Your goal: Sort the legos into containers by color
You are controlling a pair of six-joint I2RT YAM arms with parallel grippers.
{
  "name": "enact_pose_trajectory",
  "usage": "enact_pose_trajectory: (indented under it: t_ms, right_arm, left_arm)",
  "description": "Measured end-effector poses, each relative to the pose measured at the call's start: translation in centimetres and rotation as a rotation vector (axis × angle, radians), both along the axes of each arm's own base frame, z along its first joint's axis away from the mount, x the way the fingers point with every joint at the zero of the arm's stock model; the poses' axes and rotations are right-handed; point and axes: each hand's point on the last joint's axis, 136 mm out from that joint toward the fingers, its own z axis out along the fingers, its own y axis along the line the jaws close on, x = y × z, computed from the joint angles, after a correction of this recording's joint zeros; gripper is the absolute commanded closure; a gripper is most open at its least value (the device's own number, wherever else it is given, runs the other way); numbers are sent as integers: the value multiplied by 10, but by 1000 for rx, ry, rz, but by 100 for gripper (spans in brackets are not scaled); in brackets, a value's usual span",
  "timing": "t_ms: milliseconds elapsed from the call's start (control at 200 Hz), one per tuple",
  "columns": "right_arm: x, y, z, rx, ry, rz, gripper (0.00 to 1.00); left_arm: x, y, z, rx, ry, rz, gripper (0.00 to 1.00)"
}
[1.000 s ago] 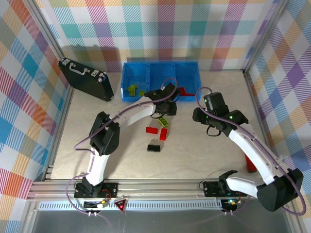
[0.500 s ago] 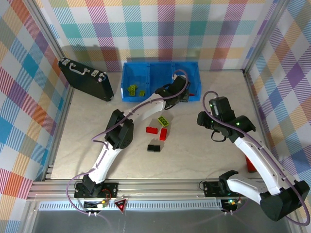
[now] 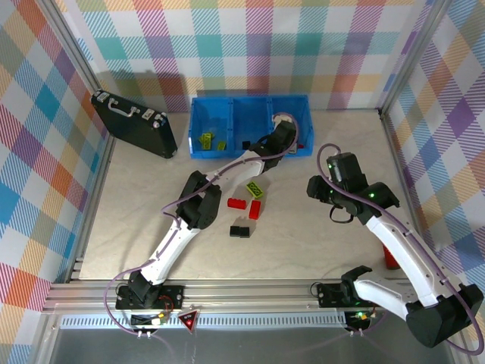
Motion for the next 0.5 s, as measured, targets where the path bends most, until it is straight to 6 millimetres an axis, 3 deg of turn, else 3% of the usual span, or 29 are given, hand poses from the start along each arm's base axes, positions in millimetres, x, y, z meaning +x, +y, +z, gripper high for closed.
enact_pose_trajectory:
  t_ms: [330, 500]
  right_arm:
    - [-6, 2, -1, 32, 6, 1, 46]
    - [-5, 7, -7, 40, 31, 15, 46]
  left_arm:
    - [2, -5, 8, -35, -20, -19, 50]
    - [-14, 0, 17, -39, 2, -56, 51]
